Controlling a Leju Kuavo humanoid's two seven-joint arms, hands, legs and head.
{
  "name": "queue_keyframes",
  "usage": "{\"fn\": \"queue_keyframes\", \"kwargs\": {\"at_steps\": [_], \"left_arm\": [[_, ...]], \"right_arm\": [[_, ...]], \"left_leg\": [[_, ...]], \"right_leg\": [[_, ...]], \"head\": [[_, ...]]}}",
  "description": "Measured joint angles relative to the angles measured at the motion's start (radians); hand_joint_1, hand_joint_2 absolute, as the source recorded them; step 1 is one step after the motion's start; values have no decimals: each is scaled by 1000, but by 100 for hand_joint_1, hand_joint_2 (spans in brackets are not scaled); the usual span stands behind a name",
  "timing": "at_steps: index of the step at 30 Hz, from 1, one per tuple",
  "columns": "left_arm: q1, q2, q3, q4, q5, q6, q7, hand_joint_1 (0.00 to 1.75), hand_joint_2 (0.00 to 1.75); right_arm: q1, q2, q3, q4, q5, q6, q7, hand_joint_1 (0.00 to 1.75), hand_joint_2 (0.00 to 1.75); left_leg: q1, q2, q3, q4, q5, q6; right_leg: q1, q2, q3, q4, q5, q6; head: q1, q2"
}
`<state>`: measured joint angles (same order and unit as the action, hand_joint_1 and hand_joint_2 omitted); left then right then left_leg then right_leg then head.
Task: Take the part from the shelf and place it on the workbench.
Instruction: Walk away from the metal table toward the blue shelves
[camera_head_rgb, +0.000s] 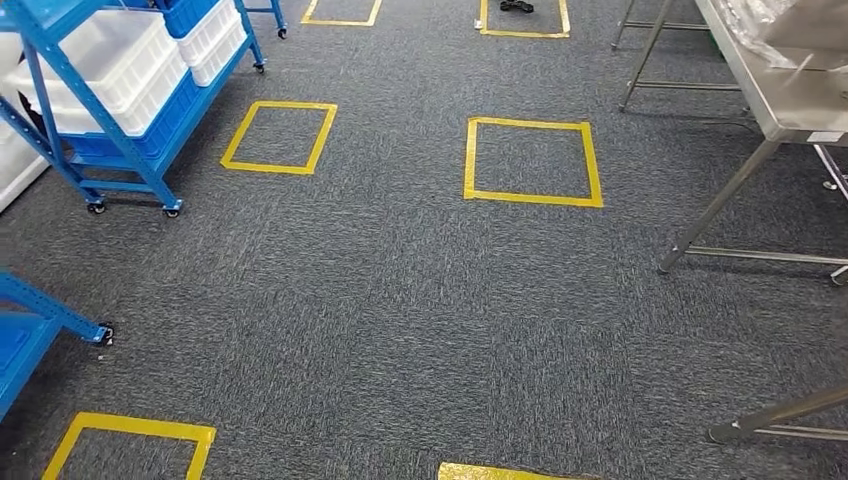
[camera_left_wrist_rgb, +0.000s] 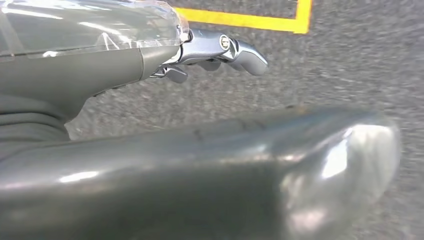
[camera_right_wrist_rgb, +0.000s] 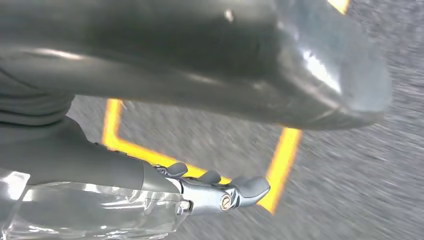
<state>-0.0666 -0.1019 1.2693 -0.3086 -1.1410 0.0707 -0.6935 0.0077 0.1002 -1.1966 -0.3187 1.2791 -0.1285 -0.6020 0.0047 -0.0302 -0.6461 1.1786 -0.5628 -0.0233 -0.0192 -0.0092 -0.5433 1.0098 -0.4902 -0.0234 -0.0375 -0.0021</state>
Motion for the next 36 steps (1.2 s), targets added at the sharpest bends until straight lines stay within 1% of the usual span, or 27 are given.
{"fn": "queue_keyframes", "kwargs": {"at_steps": [1, 2, 3, 4, 6, 7, 9, 11, 13, 15, 16, 17, 18, 19, 20, 22, 23, 24, 26, 27, 29, 30, 32, 33, 34, 35, 36], "left_arm": [[-2, 0, -19, -3, 17, -6, -3, 0, 0], [-2, -1, -38, -9, 41, -16, -4, 0, 0], [-1, -2, -57, -18, 74, -30, -5, 0, 0], [0, -1, -80, -31, 111, -46, -5, 0, 0], [-9, 5, -134, -64, 157, -72, 3, 0, 0], [-21, 11, -163, -80, 164, -79, 14, 0, 0], [-50, 23, -220, -110, 171, -81, 47, 0, 0], [-77, 37, -277, -131, 181, -71, 84, 0, 0], [-107, 50, -338, -142, 197, -59, 116, 0, 0], [-138, 63, -410, -148, 203, -49, 133, 0, 0], [-149, 70, -448, -149, 202, -44, 135, 0, 0], [-156, 76, -484, -150, 200, -40, 134, 0, 0], [-159, 84, -518, -150, 200, -36, 128, 0, 0], [-160, 90, -547, -150, 201, -33, 119, 0, 0], [-160, 95, -575, -150, 202, -31, 105, 0, 0], [-160, 101, -629, -150, 207, -29, 77, 0, 0], [-160, 104, -652, -151, 211, -29, 67, 0, 0], [-158, 107, -671, -151, 219, -30, 60, 0, 0], [-151, 115, -703, -153, 236, -30, 53, 0, 0], [-148, 119, -716, -153, 241, -30, 52, 0, 0], [-147, 124, -739, -154, 246, -30, 51, 0, 0], [-148, 124, -749, -154, 248, -30, 51, 0, 0], [-148, 124, -767, -154, 254, -30, 50, 0, 0], [-146, 126, -775, -154, 257, -29, 49, 0, 0], [-144, 127, -783, -154, 262, -29, 47, 0, 0], [-143, 130, -791, -154, 267, -29, 46, 0, 0], [-143, 132, -797, -154, 274, -29, 44, 0, 0]], "right_arm": [[-1, -7, 0, 0, 0, -1, -13, 0, 0], [-2, -14, 1, 0, -1, -2, -23, 0, 0], [-5, -20, 1, 0, -1, -5, -35, 0, 0], [-9, -27, 1, 0, 2, -11, -49, 0, 0], [-19, -41, 11, -2, 32, -27, -67, 0, 0], [-25, -47, 23, -9, 60, -30, -64, 0, 0], [-43, -52, 65, -47, 115, -13, -38, 0, 0], [-69, -51, 118, -102, 139, 18, 3, 0, 0], [-95, -52, 186, -148, 121, 37, 46, 0, 0], [-111, -56, 267, -178, 81, 40, 76, 0, 0], [-116, -60, 307, -188, 61, 39, 85, 0, 0], [-120, -65, 345, -196, 44, 38, 91, 0, 0], [-123, -69, 382, -203, 29, 37, 95, 0, 0], [-125, -73, 415, -210, 13, 35, 98, 0, 0], [-126, -77, 447, -217, -2, 34, 99, 0, 0], [-126, -90, 509, -228, -28, 30, 101, 0, 0], [-127, -97, 536, -232, -40, 26, 104, 0, 0], [-127, -102, 561, -235, -52, 21, 111, 0, 0], [-128, -110, 605, -237, -77, 11, 127, 0, 0], [-128, -112, 626, -237, -87, 6, 134, 0, 0], [-128, -116, 660, -236, -98, -3, 145, 0, 0], [-128, -119, 674, -235, -101, -6, 150, 0, 0], [-129, -126, 698, -231, -109, -13, 159, 0, 0], [-130, -131, 709, -228, -117, -16, 163, 0, 0], [-132, -136, 720, -225, -126, -18, 165, 0, 0], [-133, -141, 730, -222, -136, -20, 166, 0, 0], [-135, -146, 737, -219, -149, -20, 165, 0, 0]], "left_leg": [[3, 11, -30, 63, -27, -3], [7, 17, -49, 104, -39, -6], [10, 21, -51, 109, -31, -9], [13, 27, -31, 73, -5, -10], [14, 59, 39, -62, 59, -10], [12, 73, 66, -117, 80, -6], [4, 83, 81, -159, 91, 5], [1, 63, 78, -164, 98, 19], [3, 45, 80, -173, 107, 34], [3, 26, 80, -176, 114, 44], [2, 14, 78, -176, 115, 46], [0, 0, 78, -176, 115, 47], [-2, -14, 79, -176, 115, 47], [-4, -27, 81, -175, 115, 47], [-5, -41, 84, -175, 114, 47], [-4, -66, 84, -173, 112, 44], [-3, -78, 80, -173, 113, 40], [-1, -89, 76, -173, 113, 35], [2, -107, 70, -177, 116, 23], [1, -94, 67, -172, 111, 18], [-1, -37, 39, -113, 76, 9], [-1, -6, 9, -54, 47, 5], [6, 14, -59, 70, 4, -5], [10, 17, -77, 96, 5, -10], [14, 21, -75, 83, 26, -15], [19, 31, -53, 32, 62, -20], [22, 51, -21, -38, 98, -25]], "right_leg": [[2, -14, 0, 0, -1, -1], [3, -28, 0, 0, -2, -1], [4, -41, 1, 1, -4, 1], [4, -52, 2, 2, -5, 3], [5, -75, 6, 6, -11, 12], [6, -87, 8, 9, -15, 18], [9, -105, 9, 12, -18, 31], [4, -112, 12, 13, -19, 44], [-2, -72, -3, 49, -45, 52], [-4, -16, -57, 160, -103, 54], [-3, -3, -93, 228, -129, 54], [-3, 4, -122, 278, -139, 53], [-2, 7, -138, 297, -129, 51], [-1, 10, -135, 274, -99, 47], [1, 18, -115, 217, -54, 42], [4, 62, -66, 85, 16, 30], [5, 80, -50, 42, 31, 26], [6, 89, -43, 22, 32, 24], [6, 71, -37, 9, 30, 21], [4, 59, -32, -1, 33, 17], [1, 32, -18, -20, 37, 7], [2, 18, -14, -24, 36, 4], [3, -9, -11, -24, 32, 2], [3, -22, -10, -23, 29, 4], [1, -34, -8, -21, 25, 7], [-2, -46, -5, -17, 19, 12], [-3, -58, -1, -12, 12, 19]], "head": [[0, 0], [0, 0], [0, 0], [0, 0], [0, 0], [1, 0], [2, 0], [3, 0], [4, 0], [6, 0], [7, 0], [7, 0], [7, 0], [7, 0], [7, 0], [7, 0], [7, 0], [7, 0], [7, 0], [7, 0], [4, 0], [3, 0], [1, 0], [1, 0], [1, 0], [1, 0], [1, 0]]}}
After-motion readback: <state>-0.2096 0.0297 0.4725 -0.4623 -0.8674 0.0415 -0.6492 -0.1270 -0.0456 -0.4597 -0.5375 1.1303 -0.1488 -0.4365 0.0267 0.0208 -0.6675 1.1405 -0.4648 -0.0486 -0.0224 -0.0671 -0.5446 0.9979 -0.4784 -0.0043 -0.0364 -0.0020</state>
